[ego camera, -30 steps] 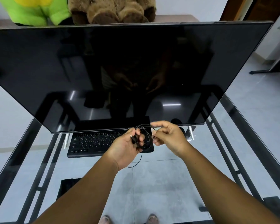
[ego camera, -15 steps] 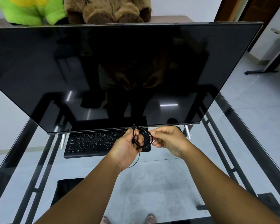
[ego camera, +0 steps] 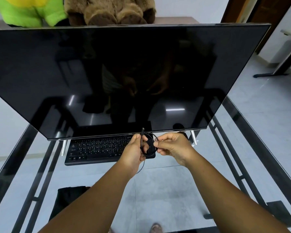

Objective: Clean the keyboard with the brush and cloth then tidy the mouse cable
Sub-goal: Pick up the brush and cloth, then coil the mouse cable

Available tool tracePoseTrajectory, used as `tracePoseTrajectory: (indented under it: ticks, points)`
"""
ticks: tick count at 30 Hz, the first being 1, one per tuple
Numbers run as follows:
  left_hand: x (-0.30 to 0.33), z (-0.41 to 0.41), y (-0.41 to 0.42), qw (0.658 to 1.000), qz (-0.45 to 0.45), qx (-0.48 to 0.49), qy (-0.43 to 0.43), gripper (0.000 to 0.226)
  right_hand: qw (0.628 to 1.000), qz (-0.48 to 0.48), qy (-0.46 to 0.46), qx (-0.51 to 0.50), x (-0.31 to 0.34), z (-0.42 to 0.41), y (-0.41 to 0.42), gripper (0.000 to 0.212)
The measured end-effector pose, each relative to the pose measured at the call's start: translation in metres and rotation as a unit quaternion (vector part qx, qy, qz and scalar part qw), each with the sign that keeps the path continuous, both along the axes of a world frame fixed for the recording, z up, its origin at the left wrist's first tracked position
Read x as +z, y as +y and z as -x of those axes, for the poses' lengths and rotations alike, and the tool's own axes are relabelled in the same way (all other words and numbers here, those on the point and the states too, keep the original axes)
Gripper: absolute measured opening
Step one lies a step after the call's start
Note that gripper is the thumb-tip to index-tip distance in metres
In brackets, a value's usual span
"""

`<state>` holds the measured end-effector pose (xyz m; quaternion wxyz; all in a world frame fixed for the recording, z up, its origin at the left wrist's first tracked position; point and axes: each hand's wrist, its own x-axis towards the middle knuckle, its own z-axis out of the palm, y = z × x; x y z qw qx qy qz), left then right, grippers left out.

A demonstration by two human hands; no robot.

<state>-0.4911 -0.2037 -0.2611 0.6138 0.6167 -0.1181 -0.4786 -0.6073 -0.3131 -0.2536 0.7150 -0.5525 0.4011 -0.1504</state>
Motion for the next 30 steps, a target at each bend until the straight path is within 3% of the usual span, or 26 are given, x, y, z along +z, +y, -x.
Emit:
tracePoseTrajectory:
  ticks: [6, 10, 16, 19, 21, 30]
  points:
    - [0.003, 0.001, -0.004, 1.000, -0.016, 0.004, 0.001, 0.055, 1.000, 0.002, 0.010, -0.029, -0.004, -0.002, -0.004, 0.023]
    - [-0.006, -0.004, -0.005, 0.996, -0.010, -0.024, -0.088, 0.027, 0.999, 0.004, 0.016, -0.052, -0.010, -0.001, -0.009, 0.027]
    - [-0.017, -0.007, -0.010, 0.994, -0.008, -0.021, -0.110, 0.042, 0.996, -0.002, 0.024, -0.080, -0.021, -0.001, -0.017, 0.025]
    - [-0.022, -0.005, -0.015, 0.988, 0.012, -0.060, -0.142, 0.017, 0.996, -0.003, 0.023, -0.090, -0.027, 0.000, -0.024, 0.024]
    - [-0.031, -0.006, -0.019, 0.987, 0.012, -0.061, -0.150, 0.014, 0.995, -0.004, 0.023, -0.093, -0.031, 0.002, -0.030, 0.024]
    - [-0.070, -0.009, -0.051, 0.973, -0.108, -0.087, -0.185, 0.021, 0.996, 0.001, 0.030, -0.086, -0.061, 0.019, -0.047, 0.022]
